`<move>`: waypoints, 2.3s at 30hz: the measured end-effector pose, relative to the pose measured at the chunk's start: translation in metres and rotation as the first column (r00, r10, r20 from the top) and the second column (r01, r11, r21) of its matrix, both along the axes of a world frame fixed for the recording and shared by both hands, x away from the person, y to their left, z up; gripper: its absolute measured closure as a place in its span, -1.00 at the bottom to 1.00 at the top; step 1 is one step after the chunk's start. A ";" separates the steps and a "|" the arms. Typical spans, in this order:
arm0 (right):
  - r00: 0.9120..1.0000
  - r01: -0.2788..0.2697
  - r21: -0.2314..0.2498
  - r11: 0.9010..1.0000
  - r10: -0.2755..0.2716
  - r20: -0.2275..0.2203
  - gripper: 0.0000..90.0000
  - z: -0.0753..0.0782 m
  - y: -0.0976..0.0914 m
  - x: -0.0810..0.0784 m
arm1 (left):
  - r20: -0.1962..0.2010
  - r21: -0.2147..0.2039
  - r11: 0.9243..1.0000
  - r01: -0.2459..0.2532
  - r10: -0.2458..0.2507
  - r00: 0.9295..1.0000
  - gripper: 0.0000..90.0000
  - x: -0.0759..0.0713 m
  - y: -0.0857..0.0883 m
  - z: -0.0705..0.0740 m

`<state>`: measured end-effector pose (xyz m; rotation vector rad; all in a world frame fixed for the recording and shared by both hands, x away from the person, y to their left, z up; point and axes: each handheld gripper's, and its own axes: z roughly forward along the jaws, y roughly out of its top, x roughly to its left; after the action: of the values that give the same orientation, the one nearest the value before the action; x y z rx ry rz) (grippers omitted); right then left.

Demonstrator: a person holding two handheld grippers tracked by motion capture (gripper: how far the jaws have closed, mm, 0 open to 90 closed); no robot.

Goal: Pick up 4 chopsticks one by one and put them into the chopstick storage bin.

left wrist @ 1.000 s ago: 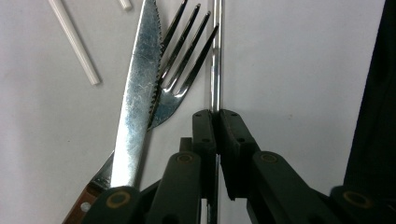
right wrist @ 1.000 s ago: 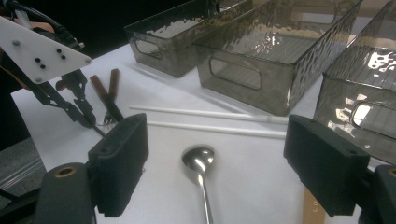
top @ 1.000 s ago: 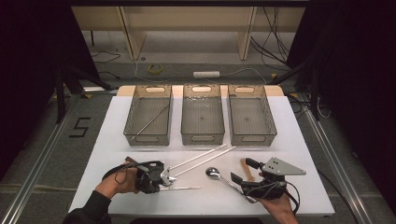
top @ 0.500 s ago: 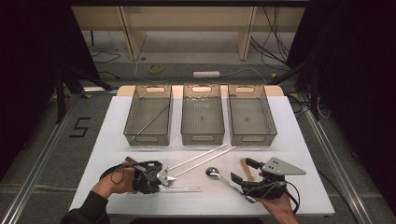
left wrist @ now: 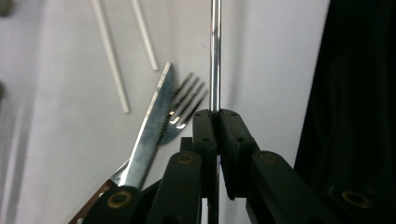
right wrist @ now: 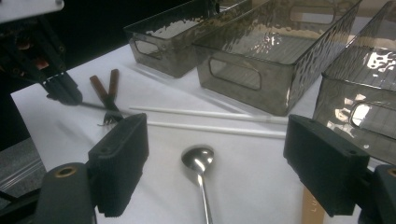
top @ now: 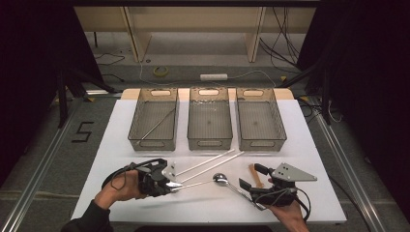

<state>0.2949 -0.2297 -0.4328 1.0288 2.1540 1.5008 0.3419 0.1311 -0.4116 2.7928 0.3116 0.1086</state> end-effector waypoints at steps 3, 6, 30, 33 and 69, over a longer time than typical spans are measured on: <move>1.000 0.002 0.002 1.000 -0.002 -0.001 -0.48 0.000 0.000 0.000 | 0.013 -0.059 0.995 -0.083 0.084 0.996 0.88 0.004 0.005 0.004; 1.000 0.003 0.004 1.000 -0.003 -0.003 -0.49 0.000 0.000 0.000 | 0.012 -0.105 0.983 -0.149 0.151 0.988 0.88 0.010 0.009 0.009; 1.000 0.009 0.017 1.000 -0.009 0.000 -0.51 0.000 -0.002 0.000 | 0.100 -0.368 0.823 -0.433 0.498 0.862 0.88 0.065 0.055 0.034; 1.000 0.008 0.019 1.000 -0.008 -0.001 -0.52 0.000 -0.002 0.000 | 0.106 -0.384 0.809 -0.445 0.517 0.849 0.88 0.072 0.060 0.038; 1.000 0.005 0.020 1.000 -0.004 -0.003 -0.52 -0.001 -0.002 0.001 | 0.139 -0.458 0.676 -0.577 0.696 0.705 0.88 0.151 0.087 0.057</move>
<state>0.2956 -0.2314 -0.4334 1.0421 2.1412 1.5228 0.4925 0.2183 -0.3544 2.1023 1.1093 0.5739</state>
